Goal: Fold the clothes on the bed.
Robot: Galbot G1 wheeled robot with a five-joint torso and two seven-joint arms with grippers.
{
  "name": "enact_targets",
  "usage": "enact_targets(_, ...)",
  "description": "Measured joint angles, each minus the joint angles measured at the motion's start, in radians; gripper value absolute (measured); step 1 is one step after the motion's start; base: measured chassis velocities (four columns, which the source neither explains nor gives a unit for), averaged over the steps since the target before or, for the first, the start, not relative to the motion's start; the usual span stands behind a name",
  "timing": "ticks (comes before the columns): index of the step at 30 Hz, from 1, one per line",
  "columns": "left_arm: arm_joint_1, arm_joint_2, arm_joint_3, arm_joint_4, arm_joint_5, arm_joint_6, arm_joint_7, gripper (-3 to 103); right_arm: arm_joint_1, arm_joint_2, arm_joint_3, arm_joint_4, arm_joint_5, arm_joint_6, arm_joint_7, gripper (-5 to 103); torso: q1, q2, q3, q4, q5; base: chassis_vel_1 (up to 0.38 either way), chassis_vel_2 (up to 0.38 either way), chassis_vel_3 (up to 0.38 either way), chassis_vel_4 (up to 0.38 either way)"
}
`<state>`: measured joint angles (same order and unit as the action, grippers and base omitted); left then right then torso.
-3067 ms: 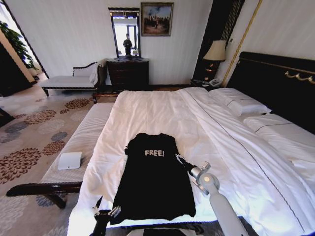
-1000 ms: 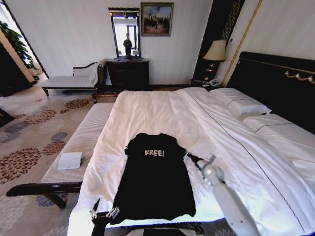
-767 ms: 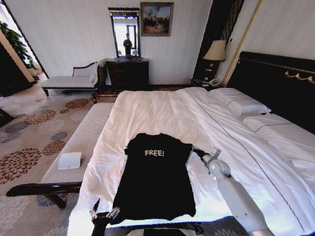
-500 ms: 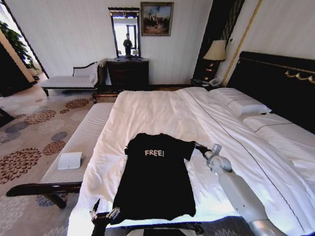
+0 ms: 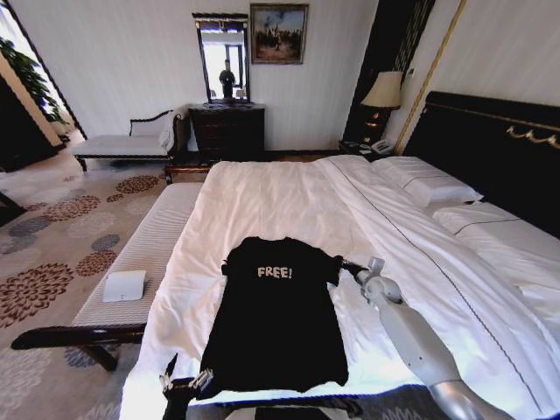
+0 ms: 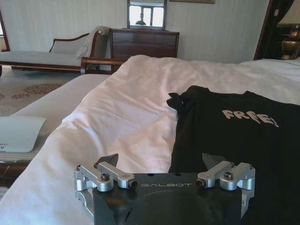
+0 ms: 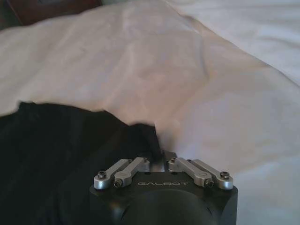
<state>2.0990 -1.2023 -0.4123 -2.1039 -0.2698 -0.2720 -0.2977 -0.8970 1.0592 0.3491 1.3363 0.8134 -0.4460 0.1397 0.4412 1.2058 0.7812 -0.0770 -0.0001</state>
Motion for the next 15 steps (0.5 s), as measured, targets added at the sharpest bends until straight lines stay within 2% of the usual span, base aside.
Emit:
enact_targets(2,-0.020,0.014,-0.009,-0.006,-0.027,0.015,0.000,100,-0.023,-0.005,0.018,0.012,-0.004,-0.020,0.022,24,0.000,0.000,0.000,0.0000,0.0001,0.000,0.000,0.000,0.000)
enact_targets(3,-0.020,0.014,-0.009,-0.006,-0.027,0.015,0.000,100,-0.023,-0.005,0.018,0.012,-0.004,-0.020,0.022,24,0.000,0.000,0.000,0.0000,0.0001,0.000,0.000,0.000,0.000)
enact_targets(5,-0.058,0.031,-0.025,-0.017,-0.075,0.047,0.000,100,-0.055,-0.015,0.047,0.032,-0.009,-0.029,0.038,34,0.000,0.000,0.000,0.0000,-0.0001,0.000,0.000,0.000,0.000)
enact_targets(6,-0.058,0.031,-0.025,-0.017,-0.075,0.047,0.000,100,-0.055,-0.015,0.047,0.032,-0.009,-0.029,0.038,34,0.000,0.000,0.000,0.0000,-0.0001,0.000,0.000,0.000,0.000)
enact_targets(9,-0.130,0.062,-0.040,-0.031,-0.150,0.104,-0.006,100,-0.115,-0.031,0.091,0.088,-0.006,-0.029,0.042,51,0.000,0.000,0.000,-0.0001,-0.0001,0.000,0.000,0.000,0.000)
enact_targets(10,-0.159,0.073,-0.040,-0.033,-0.179,0.125,-0.010,100,-0.135,-0.033,0.102,0.108,-0.006,-0.027,0.042,51,0.000,0.000,0.000,-0.0002,-0.0001,0.000,0.000,0.000,0.000)
enact_targets(11,-0.187,0.081,-0.039,-0.033,-0.204,0.145,-0.012,100,-0.157,-0.034,0.112,0.128,-0.006,-0.024,0.043,56,0.000,0.000,0.000,-0.0001,0.0000,0.000,0.000,0.000,0.000)
enact_targets(12,-0.187,0.081,-0.039,-0.033,-0.204,0.145,-0.012,100,-0.157,-0.034,0.112,0.128,-0.006,-0.024,0.043,56,0.000,0.000,0.000,-0.0001,0.0000,0.000,0.000,0.000,0.000)
enact_targets(15,-0.303,0.105,-0.018,-0.012,-0.272,0.195,-0.021,100,-0.233,-0.031,0.144,0.205,-0.008,-0.014,0.042,73,0.000,0.000,0.000,0.0001,-0.0002,0.000,0.000,0.000,0.000)
